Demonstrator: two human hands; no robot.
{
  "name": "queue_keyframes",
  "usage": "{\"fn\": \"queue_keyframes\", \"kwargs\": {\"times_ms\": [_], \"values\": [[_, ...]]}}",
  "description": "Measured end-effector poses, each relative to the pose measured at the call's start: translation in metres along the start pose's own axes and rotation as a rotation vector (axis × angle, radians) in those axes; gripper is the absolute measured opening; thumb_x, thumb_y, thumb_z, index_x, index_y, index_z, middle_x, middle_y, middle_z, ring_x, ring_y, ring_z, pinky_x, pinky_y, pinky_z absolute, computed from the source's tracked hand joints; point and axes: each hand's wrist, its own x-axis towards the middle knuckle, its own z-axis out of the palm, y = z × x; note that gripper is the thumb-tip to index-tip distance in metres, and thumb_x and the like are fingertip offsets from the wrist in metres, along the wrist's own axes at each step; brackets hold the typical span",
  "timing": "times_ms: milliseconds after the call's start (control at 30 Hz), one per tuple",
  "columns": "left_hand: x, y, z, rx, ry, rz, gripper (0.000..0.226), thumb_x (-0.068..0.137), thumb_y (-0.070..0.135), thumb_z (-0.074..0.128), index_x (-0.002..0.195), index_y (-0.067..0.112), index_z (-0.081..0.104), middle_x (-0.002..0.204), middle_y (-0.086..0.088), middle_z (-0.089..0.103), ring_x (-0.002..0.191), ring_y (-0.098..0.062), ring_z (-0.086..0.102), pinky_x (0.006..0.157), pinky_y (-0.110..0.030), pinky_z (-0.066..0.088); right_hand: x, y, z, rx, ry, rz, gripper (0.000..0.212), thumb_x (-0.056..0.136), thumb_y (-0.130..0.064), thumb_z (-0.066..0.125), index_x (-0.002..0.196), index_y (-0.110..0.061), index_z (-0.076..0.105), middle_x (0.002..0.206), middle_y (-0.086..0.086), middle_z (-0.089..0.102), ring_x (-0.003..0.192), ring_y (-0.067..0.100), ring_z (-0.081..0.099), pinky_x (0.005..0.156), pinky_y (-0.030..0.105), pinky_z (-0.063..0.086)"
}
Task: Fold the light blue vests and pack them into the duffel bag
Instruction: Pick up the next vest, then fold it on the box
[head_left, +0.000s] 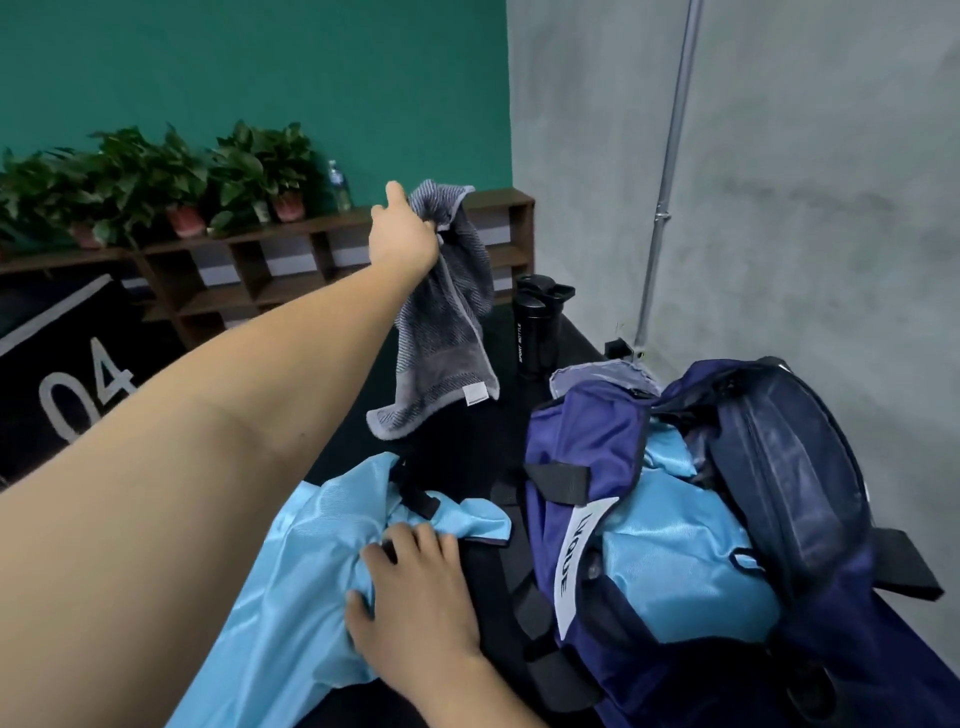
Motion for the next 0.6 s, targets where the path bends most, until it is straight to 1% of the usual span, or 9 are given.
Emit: {"fn": "queue_keyframes", "kwargs": {"times_ms": [67,133,233,267,300,400,467,533,600], "values": [[-0.002,-0.003,0.017,-0.078,0.005,-0.050,0.046,0.104,0.025,0.061,0.141,0.010,0.038,0.144,-0.022,0.047,0.114,-0.042,0.060,0.083,-0.041,0.040,0.001,0.000,0.001,0.013,0.011,0.000,0.046,0.093,-0.053,0.047,0.121,-0.023,0.066,0.120,0.004,0.058,0.114,0.030,0.051,0.105,0.051,0.046],[-0.003,-0.014,0.039,-0.140,-0.096,-0.106,0.057,0.102,0.030,0.066,0.145,0.008,0.034,0.146,-0.022,0.048,0.121,-0.042,0.059,0.088,-0.041,0.045,0.002,0.000,0.002,0.019,0.018,0.003,0.045,0.092,-0.053,0.047,0.119,-0.023,0.067,0.120,0.004,0.059,0.114,0.030,0.051,0.106,0.052,0.046],[-0.008,-0.037,0.073,-0.020,-0.499,-0.218,0.084,0.095,0.041,0.076,0.155,0.010,0.026,0.153,-0.020,0.048,0.129,-0.042,0.057,0.100,-0.047,0.057,0.003,0.000,0.004,0.024,0.029,0.013,0.045,0.091,-0.053,0.048,0.119,-0.023,0.067,0.119,0.005,0.059,0.113,0.030,0.051,0.105,0.052,0.046],[-0.010,-0.047,0.083,0.034,-0.614,-0.246,0.089,0.093,0.043,0.079,0.157,0.012,0.025,0.156,-0.017,0.044,0.131,-0.042,0.056,0.100,-0.051,0.057,0.003,-0.001,0.005,0.026,0.033,0.015,0.045,0.090,-0.053,0.049,0.119,-0.023,0.067,0.119,0.005,0.059,0.112,0.030,0.051,0.104,0.052,0.047],[-0.016,-0.052,0.086,0.064,-0.683,-0.259,0.090,0.093,0.044,0.080,0.157,0.013,0.025,0.156,-0.014,0.042,0.132,-0.041,0.054,0.100,-0.052,0.056,0.003,-0.001,0.006,0.026,0.038,0.017,0.045,0.089,-0.053,0.050,0.118,-0.024,0.067,0.118,0.005,0.059,0.112,0.030,0.051,0.103,0.052,0.047],[-0.026,-0.072,0.098,0.082,-0.700,-0.235,0.085,0.093,0.042,0.081,0.156,0.014,0.032,0.143,-0.012,0.051,0.124,-0.037,0.056,0.102,-0.051,0.052,0.003,-0.002,0.006,0.030,0.049,0.020,0.045,0.088,-0.053,0.051,0.117,-0.025,0.068,0.119,0.004,0.060,0.112,0.029,0.052,0.103,0.051,0.048],[-0.026,-0.087,0.102,0.191,-0.660,-0.218,0.089,0.087,0.041,0.086,0.156,0.012,0.037,0.137,-0.015,0.058,0.122,-0.038,0.060,0.103,-0.051,0.052,0.002,-0.002,0.007,0.028,0.058,0.020,0.043,0.087,-0.054,0.052,0.116,-0.025,0.068,0.119,0.003,0.060,0.114,0.029,0.052,0.104,0.051,0.049],[-0.029,-0.102,0.103,0.293,-0.665,-0.235,0.093,0.084,0.040,0.087,0.158,0.009,0.040,0.149,-0.018,0.054,0.134,-0.040,0.056,0.109,-0.051,0.049,0.002,-0.002,0.007,0.022,0.064,0.022,0.042,0.086,-0.054,0.053,0.115,-0.027,0.068,0.117,0.002,0.059,0.113,0.028,0.053,0.103,0.050,0.049],[-0.032,-0.117,0.105,0.346,-0.761,-0.273,0.111,0.084,0.049,0.085,0.166,0.010,0.022,0.164,-0.016,0.037,0.144,-0.040,0.047,0.116,-0.051,0.043,0.002,-0.003,0.008,0.026,0.073,0.021,0.041,0.085,-0.054,0.054,0.113,-0.027,0.067,0.115,0.001,0.059,0.110,0.028,0.053,0.102,0.051,0.050]]}}
